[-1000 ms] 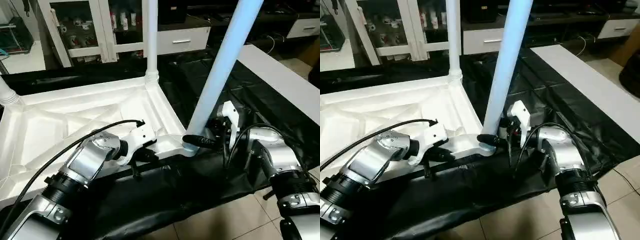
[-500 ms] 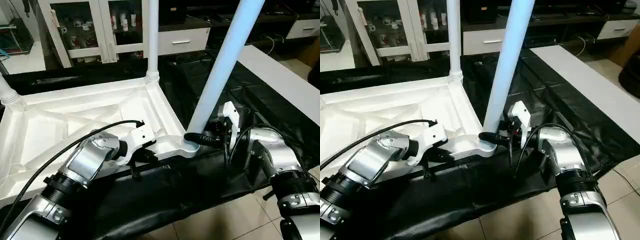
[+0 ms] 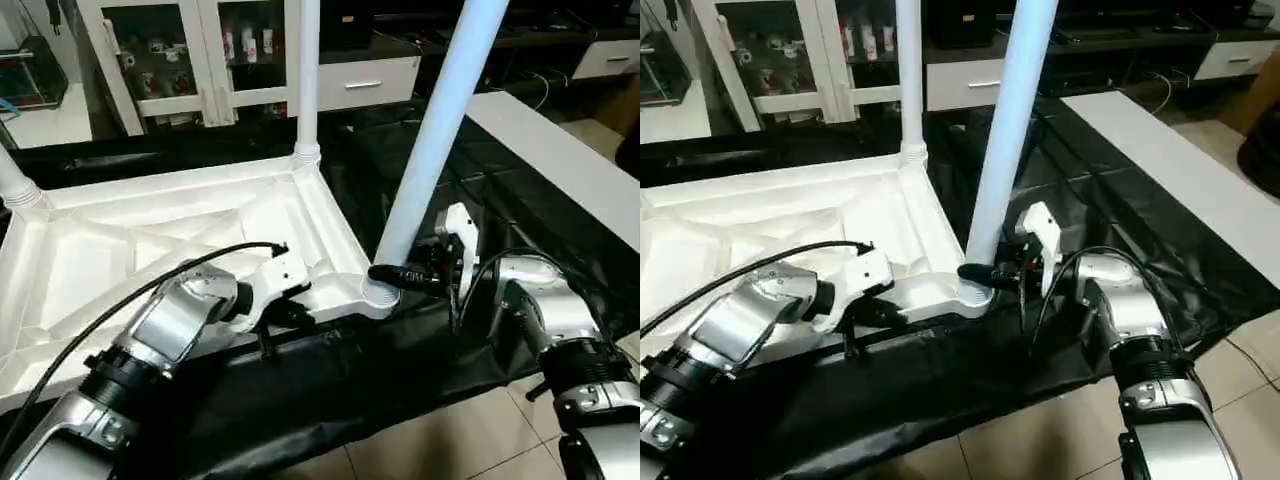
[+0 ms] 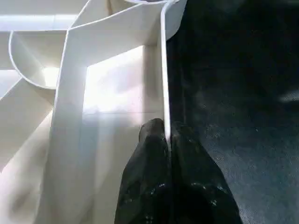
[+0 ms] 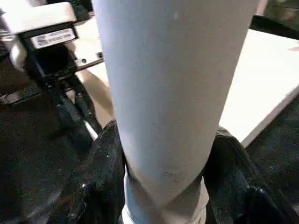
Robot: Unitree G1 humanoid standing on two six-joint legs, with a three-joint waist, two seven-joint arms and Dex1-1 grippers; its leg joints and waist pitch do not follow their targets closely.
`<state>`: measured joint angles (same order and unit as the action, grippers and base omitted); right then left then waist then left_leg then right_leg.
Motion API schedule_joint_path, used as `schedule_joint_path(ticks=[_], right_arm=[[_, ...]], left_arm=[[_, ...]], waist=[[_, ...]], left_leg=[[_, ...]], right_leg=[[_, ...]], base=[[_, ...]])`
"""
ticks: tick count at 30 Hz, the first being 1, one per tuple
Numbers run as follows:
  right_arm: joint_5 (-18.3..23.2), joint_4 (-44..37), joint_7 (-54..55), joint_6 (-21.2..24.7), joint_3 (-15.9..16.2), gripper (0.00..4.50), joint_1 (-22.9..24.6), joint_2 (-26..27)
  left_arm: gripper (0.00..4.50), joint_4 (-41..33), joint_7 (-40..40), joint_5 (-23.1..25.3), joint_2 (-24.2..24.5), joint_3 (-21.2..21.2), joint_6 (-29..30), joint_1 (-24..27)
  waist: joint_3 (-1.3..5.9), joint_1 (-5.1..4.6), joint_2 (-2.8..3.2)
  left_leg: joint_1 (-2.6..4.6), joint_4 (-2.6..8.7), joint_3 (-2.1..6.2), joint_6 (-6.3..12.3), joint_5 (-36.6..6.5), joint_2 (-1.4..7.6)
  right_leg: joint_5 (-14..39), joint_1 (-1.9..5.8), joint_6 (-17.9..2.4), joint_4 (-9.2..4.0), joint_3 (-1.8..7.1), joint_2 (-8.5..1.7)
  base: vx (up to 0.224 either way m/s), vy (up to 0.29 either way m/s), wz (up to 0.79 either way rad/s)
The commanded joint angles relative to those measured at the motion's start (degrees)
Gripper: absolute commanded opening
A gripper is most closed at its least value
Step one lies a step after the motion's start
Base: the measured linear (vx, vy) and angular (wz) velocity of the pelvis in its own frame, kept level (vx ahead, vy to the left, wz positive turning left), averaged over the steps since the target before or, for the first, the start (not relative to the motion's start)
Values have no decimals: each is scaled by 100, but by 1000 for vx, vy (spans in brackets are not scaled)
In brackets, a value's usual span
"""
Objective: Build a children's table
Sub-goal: Rotate leg to tighten
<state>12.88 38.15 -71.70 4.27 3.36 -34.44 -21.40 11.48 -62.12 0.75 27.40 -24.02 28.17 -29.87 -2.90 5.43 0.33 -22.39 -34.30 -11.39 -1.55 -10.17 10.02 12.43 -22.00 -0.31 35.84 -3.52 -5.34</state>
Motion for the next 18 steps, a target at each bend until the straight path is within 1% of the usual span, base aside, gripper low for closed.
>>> schedule_joint_path(ticks=[1, 2, 3, 5, 7, 10, 13, 18], right_arm=[[-103, 191, -48, 46, 74, 193, 12, -91], [-103, 191, -48, 46, 74, 193, 12, -91], [-107, 173, -118, 27, 100, 193, 44, -118], [-107, 173, -118, 27, 100, 193, 44, -118], [-115, 123, -207, -1, 138, 193, 124, -162], [-122, 103, -258, -18, 160, 192, 176, -176], [-130, 45, -290, -31, 200, 191, 269, -165], [-151, 64, -284, -61, 226, 191, 320, -154]], left_arm=[[0, -284, -566, -177, 110, -159, -282, 71], [0, -284, -566, -177, 110, -159, -282, 71], [0, -337, -719, -221, 188, -173, -406, 87], [0, -337, -719, -221, 188, -173, -406, 87], [0, -294, -893, -217, 333, -189, -574, 50], [0, -178, -927, -176, 402, -199, -669, -13], [0, -57, -948, -138, 431, -196, -738, -70], [0, -8, -964, -107, 449, -214, -758, -95]], waist=[[392, 17, -2], [390, 14, 2], [383, 9, 6], [379, 4, 4], [374, 5, 32], [377, 1, 26], [384, 13, 42], [378, 29, 39]], left_leg=[[165, 388, 156, 320, -880, 344], [166, 392, 153, 312, -908, 346], [169, 402, 154, 276, -990, 350], [167, 411, 156, 231, -1068, 351], [179, 425, 162, 164, -1183, 356], [191, 426, 156, 116, -1233, 352], [187, 427, 157, 103, -1183, 351], [194, 437, 157, 69, -1271, 357]], right_leg=[[174, 210, -1635, -348, 221, -361], [201, 207, -1632, -350, 222, -359], [286, 201, -1623, -354, 223, -356], [374, 201, -1607, -361, 229, -362], [477, 187, -1576, -371, 229, -353], [401, 178, -1592, -365, 233, -347], [283, 186, -1600, -349, 234, -350], [373, 181, -1594, -363, 237, -362]], base=[[0, 0, 0], [0, 0, 0], [0, 0, 0], [0, 0, 0], [0, 0, 0], [0, 0, 0], [0, 0, 0], [0, 0, 0]])
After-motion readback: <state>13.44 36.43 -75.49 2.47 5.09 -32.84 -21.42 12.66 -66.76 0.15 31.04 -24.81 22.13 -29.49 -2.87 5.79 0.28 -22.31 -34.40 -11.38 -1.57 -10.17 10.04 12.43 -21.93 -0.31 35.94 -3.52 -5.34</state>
